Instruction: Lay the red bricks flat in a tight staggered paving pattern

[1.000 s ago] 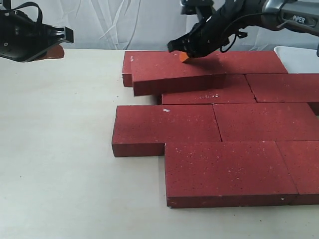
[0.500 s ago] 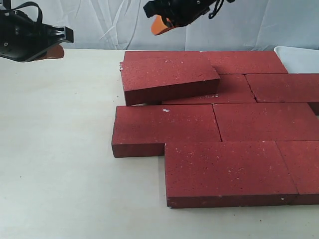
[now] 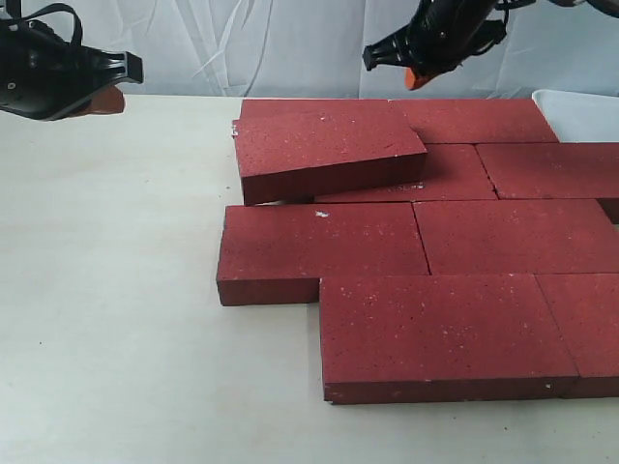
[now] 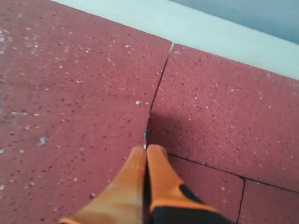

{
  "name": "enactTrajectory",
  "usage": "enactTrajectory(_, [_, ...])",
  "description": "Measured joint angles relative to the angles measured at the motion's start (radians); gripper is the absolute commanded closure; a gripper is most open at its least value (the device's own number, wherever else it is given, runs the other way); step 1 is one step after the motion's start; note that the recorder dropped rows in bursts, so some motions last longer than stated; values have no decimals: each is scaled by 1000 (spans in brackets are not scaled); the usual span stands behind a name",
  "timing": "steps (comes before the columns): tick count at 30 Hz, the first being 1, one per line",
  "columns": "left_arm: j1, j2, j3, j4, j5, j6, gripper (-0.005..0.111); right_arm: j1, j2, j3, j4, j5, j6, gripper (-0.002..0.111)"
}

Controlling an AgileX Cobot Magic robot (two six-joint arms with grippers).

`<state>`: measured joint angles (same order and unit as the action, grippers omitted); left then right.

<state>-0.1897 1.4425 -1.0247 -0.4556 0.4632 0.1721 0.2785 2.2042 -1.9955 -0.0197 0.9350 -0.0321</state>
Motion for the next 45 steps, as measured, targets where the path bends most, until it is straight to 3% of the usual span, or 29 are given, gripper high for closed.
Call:
enactTrajectory(18, [0,0,0,-16,0,0,107,-34,85,4,-63,33,100,109])
enactTrajectory(37, [0,0,0,-18,0,0,107,-34,96,4,334,132,-64,109])
enactTrajectory(45, [0,0,0,-18,0,0,107,36,96,4,395,132,-79,109])
